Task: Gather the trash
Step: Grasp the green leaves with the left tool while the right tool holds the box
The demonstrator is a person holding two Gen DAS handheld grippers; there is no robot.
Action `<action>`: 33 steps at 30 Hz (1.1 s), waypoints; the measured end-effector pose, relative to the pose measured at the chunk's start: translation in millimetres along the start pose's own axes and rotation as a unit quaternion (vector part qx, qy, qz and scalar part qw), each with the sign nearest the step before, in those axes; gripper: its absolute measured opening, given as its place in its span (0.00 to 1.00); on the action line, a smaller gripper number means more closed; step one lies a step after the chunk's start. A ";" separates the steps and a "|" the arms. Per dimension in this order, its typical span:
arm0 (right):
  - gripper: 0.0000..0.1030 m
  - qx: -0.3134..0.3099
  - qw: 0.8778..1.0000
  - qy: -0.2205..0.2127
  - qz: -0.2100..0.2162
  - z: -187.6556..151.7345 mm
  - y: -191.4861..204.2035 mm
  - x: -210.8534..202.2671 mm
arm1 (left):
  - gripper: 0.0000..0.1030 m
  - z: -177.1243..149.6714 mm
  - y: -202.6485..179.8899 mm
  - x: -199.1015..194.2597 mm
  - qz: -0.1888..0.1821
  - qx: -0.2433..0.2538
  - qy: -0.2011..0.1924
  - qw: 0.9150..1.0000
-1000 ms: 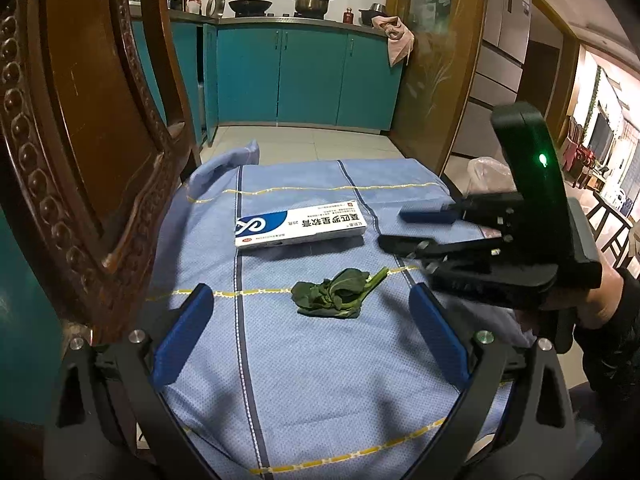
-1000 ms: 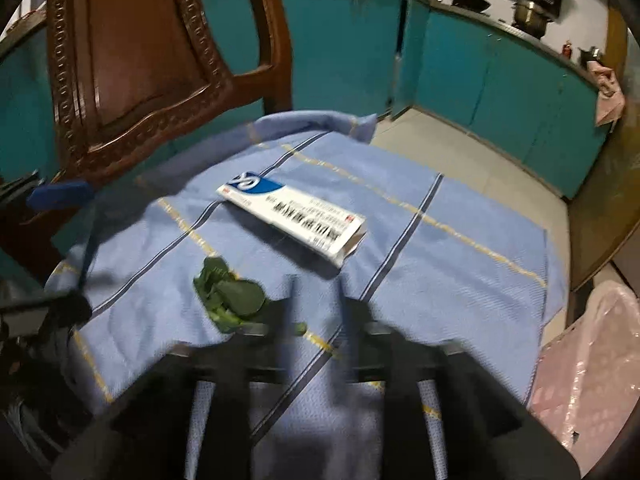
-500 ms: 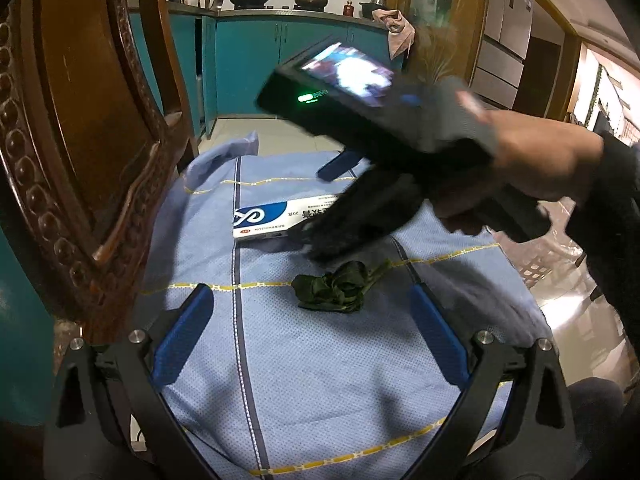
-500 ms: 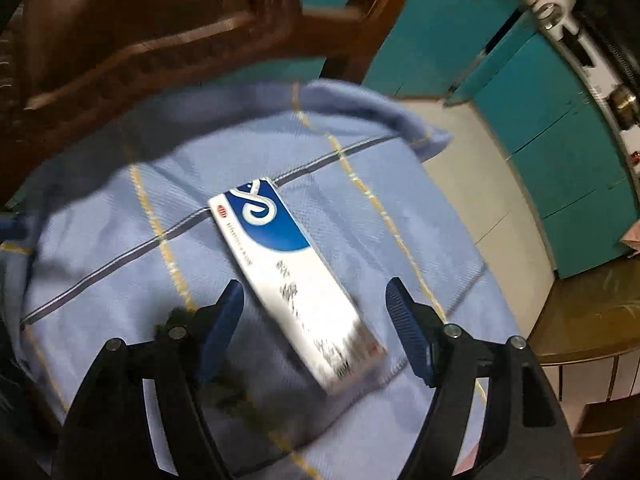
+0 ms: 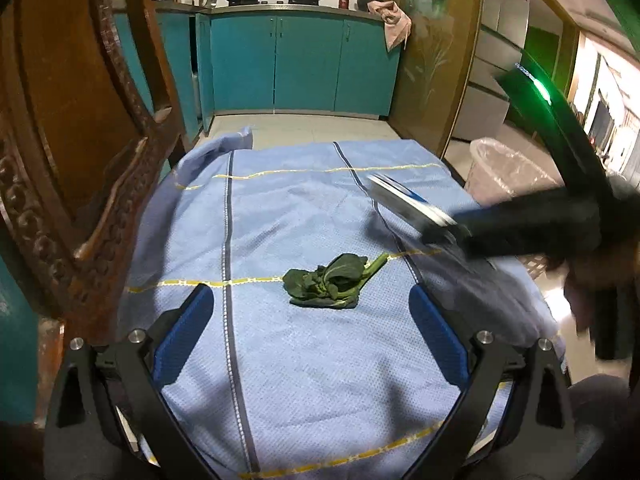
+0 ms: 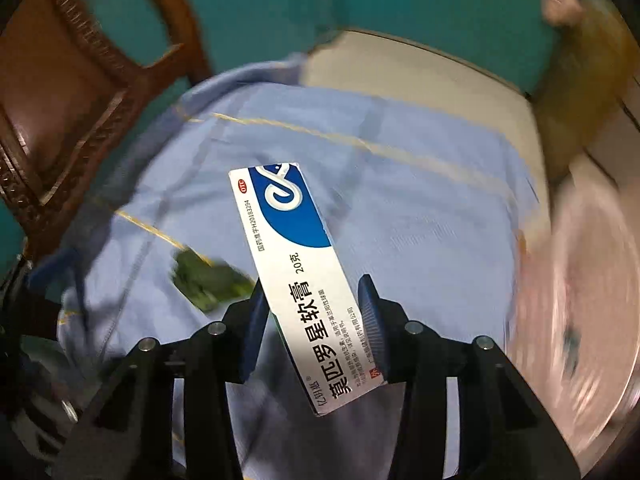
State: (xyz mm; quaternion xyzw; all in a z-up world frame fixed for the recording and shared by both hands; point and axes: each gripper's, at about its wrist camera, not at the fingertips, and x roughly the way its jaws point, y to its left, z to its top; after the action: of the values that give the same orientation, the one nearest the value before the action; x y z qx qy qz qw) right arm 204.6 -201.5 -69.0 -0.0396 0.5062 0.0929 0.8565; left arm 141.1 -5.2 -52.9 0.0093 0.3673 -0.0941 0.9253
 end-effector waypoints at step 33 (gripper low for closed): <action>0.43 0.031 0.989 -0.143 0.028 -62.0 4.0 -55.2 | 0.15 9.3 -4.2 -19.7 -0.031 0.021 -0.045 0.998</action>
State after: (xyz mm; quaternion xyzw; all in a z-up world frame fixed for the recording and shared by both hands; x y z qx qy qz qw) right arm 124.6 -214.3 -50.6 0.0152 0.3823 0.1057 0.9179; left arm 132.6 -6.8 -32.5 0.0134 0.3233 -0.1313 0.9370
